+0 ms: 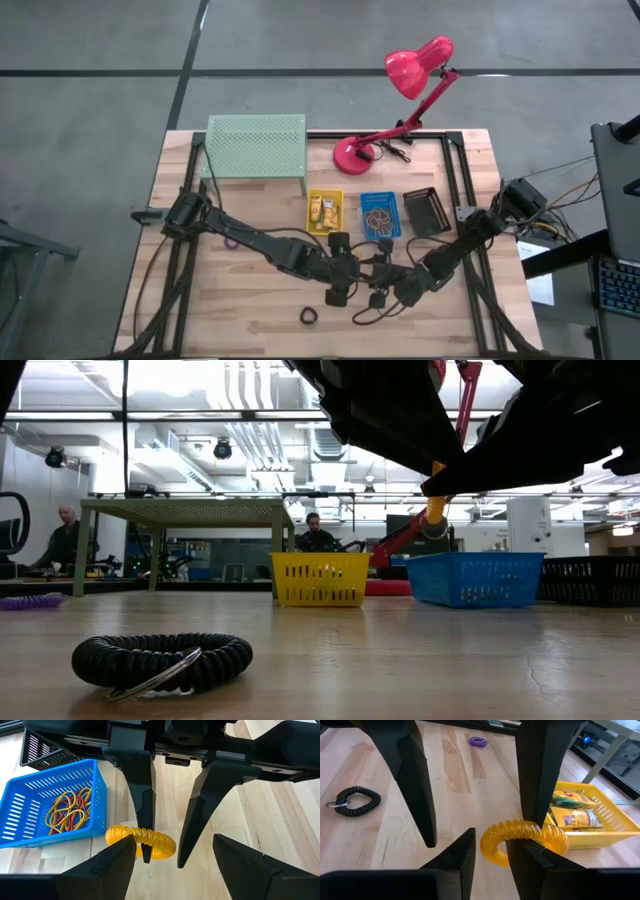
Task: Pick & Place Office Desk Supplies
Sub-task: Put the yellow spring keychain into the black basket
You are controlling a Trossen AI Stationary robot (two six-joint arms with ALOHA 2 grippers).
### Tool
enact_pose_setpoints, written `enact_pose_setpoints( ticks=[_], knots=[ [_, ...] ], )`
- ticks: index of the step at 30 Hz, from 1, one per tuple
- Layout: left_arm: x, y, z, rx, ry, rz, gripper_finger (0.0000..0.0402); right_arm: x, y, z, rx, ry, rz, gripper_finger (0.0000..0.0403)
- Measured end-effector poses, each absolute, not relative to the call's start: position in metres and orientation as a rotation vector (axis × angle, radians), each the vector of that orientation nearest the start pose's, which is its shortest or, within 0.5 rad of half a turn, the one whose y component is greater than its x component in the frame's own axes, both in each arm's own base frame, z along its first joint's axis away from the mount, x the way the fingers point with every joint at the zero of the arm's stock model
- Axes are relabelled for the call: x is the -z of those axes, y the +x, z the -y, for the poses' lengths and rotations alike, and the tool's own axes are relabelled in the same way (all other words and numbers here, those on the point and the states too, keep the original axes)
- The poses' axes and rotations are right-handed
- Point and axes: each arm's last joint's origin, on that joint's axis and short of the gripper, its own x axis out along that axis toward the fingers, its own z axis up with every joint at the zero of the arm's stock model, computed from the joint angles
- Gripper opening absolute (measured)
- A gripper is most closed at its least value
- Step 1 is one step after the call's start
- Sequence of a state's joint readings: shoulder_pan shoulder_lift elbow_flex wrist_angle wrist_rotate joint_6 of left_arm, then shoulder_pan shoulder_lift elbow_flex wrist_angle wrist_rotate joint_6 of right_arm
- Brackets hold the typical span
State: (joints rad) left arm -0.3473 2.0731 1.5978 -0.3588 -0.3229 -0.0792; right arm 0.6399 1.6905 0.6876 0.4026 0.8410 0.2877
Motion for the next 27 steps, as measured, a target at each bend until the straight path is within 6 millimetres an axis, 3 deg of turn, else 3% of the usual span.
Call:
enact_pose_setpoints(
  ticks=[16,27],
  knots=[
    [-0.2053,0.4323,0.1468,-0.006,0.199,-0.788,0.0267,-0.1411,0.2575,-0.1649,0.255,-0.136,-0.418,0.0043],
    [-0.2052,0.4323,0.1468,-0.005,0.198,-0.788,0.0267,-0.1428,0.2549,-0.1642,0.253,-0.154,-0.437,0.0046]
  ],
)
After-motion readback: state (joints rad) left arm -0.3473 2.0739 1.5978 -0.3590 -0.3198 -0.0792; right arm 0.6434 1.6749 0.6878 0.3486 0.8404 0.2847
